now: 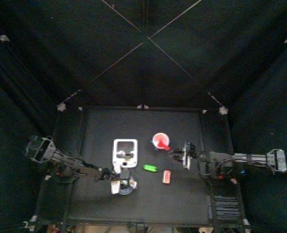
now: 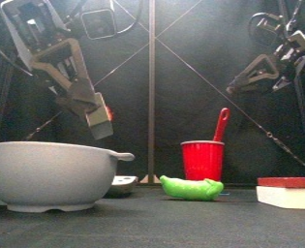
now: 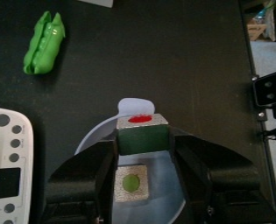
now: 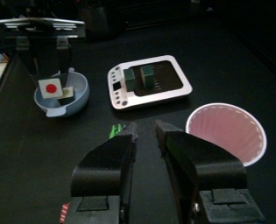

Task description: Place sushi piece in bowl

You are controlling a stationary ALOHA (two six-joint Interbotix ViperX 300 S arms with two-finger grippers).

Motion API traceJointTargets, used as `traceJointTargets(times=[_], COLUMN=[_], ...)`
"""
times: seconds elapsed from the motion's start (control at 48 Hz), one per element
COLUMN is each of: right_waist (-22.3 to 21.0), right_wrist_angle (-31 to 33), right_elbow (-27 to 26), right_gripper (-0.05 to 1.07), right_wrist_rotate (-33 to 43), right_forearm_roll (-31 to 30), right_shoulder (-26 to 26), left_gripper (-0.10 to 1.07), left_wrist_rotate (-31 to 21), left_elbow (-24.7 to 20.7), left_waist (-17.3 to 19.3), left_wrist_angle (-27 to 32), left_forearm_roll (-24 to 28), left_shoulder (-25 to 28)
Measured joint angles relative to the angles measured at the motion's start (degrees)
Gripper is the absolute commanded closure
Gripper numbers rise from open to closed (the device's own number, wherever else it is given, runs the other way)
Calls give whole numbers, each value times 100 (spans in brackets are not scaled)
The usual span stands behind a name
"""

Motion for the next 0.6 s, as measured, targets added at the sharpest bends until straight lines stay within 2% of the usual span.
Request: traceJointTargets(times=[0.167, 0.479, 0.604], right_waist=[0, 0, 0], right_wrist_angle=[0, 0, 0], right_elbow=[0, 0, 0], right_gripper=[36, 36, 36], right_wrist_rotate=[0, 0, 0], right_forearm_roll=[9, 9, 0], right_shoulder=[0, 0, 0], left_gripper=[26, 3, 1], left_wrist_rotate=[-18, -26, -26], left_elbow=[18, 18, 18], left_waist=[9, 26, 35], left_wrist_angle=[0, 9, -9], left_forearm_roll=[-70, -202, -202], left_shoulder=[18, 9, 18])
